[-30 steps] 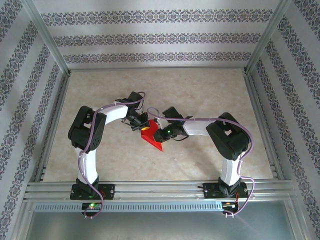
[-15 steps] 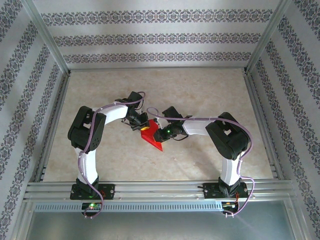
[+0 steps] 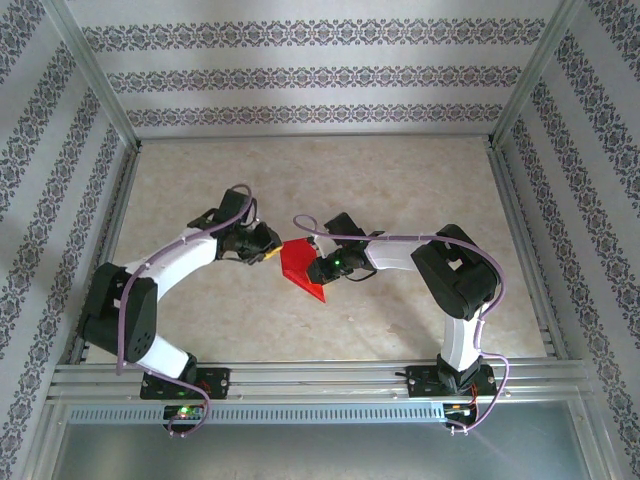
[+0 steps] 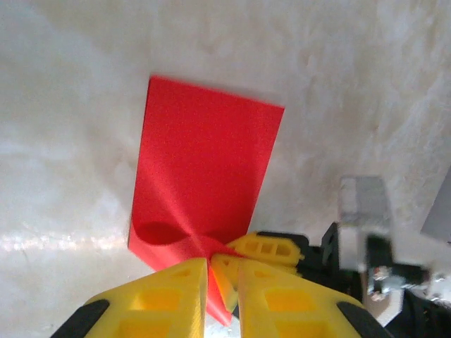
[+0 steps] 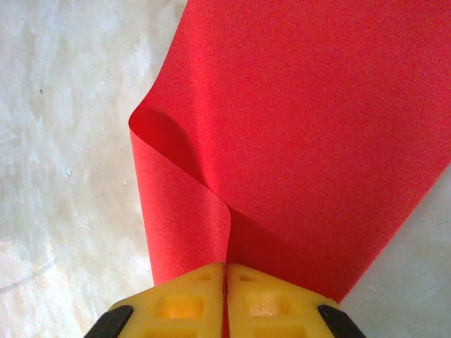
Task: Fold a paper plane with a square sheet of paper (pick it up from the middle)
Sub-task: Third fold the triangle at the center of the table.
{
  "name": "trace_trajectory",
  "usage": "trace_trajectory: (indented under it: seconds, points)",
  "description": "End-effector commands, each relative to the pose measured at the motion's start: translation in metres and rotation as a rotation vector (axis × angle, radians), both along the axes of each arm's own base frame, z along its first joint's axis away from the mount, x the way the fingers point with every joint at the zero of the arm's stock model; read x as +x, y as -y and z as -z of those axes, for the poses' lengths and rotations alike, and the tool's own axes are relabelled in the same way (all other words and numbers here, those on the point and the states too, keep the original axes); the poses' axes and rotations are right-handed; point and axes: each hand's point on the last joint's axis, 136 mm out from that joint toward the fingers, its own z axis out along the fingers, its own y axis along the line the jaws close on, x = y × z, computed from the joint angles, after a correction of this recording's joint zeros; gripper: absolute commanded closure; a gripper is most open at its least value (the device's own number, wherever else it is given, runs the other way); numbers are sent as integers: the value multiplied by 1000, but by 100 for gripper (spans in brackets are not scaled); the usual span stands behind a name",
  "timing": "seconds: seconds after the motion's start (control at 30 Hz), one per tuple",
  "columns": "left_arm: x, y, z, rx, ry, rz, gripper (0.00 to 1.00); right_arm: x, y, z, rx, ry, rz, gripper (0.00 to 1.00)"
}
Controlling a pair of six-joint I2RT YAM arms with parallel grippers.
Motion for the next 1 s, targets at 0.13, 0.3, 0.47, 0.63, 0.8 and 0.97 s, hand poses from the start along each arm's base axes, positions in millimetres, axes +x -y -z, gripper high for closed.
trace_trajectory:
  seconds: [0.13, 0.3, 0.47, 0.63, 0.8, 0.97]
  points:
    - [-6, 32, 19, -112, -34, -130, 85, 0, 12, 22, -76, -34, 30, 90]
    - [-7, 39, 35, -91, -73, -140, 87, -1, 11, 22, -66, -44, 13, 89]
    - [-7, 53, 46, -99, -109, -123, 89, -1, 12, 24, -71, -49, 12, 86]
    - [-9, 58, 52, -93, -125, -123, 90, -2, 14, 27, -80, -60, 16, 85]
    - [-13, 52, 57, -63, -137, -135, 92, -3, 15, 29, -89, -65, 11, 83]
    - [-17, 48, 61, -46, -150, -145, 93, -3, 18, 32, -101, -71, 17, 82]
